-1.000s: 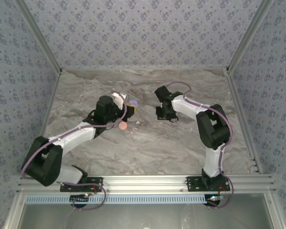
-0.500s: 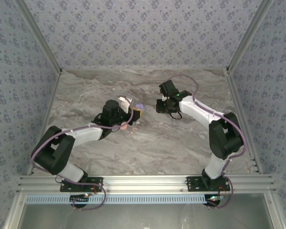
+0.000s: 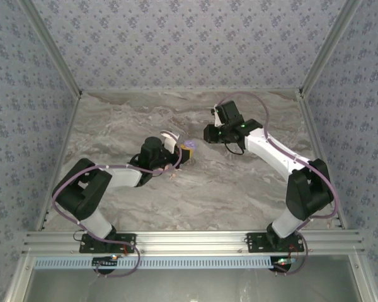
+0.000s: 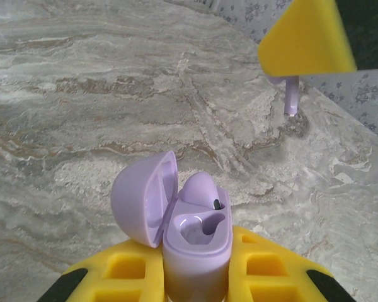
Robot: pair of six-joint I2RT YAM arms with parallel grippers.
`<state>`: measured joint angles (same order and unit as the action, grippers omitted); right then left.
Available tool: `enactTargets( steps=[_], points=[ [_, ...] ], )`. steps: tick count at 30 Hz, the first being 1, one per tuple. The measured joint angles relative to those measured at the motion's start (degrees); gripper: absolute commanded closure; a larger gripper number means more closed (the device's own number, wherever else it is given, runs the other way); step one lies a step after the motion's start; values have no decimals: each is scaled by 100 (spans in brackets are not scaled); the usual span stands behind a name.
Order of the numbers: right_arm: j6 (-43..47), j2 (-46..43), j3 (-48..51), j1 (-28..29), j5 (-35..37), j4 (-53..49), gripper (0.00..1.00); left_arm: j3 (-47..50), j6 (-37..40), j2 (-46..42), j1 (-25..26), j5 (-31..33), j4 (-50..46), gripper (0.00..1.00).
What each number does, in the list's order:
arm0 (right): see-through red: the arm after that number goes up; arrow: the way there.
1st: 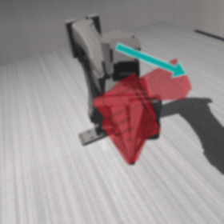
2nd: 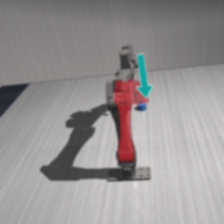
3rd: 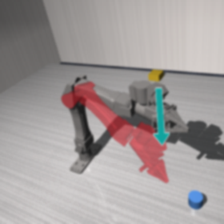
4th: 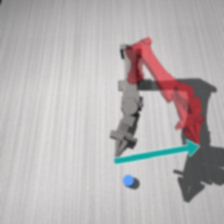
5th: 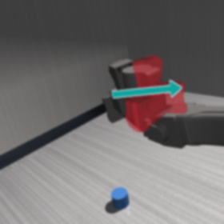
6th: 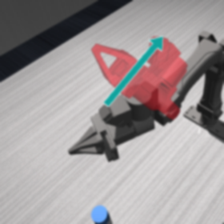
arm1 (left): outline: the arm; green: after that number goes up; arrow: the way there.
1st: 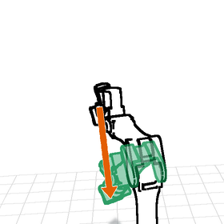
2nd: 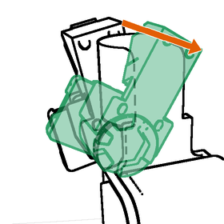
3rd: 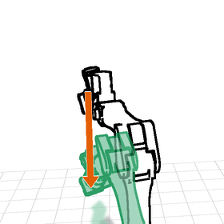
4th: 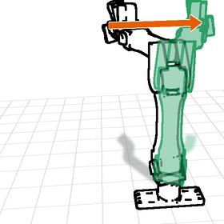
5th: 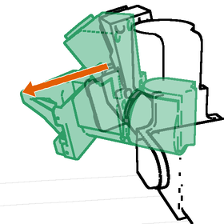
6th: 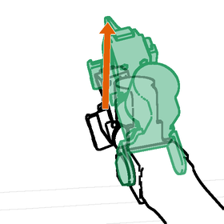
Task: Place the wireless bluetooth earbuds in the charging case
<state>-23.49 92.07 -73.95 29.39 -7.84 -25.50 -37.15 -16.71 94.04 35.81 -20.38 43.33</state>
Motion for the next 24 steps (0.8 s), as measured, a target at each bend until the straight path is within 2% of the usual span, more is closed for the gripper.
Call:
enactTargets(
  steps=[8,24],
  points=[
    [46,-111,0,122,-229,245,77,4,-79,94,55,-138,334,88],
    [116,-125,-2,365,-424,420,77,-267,-243,101,107,-330,337,88]
  ],
)
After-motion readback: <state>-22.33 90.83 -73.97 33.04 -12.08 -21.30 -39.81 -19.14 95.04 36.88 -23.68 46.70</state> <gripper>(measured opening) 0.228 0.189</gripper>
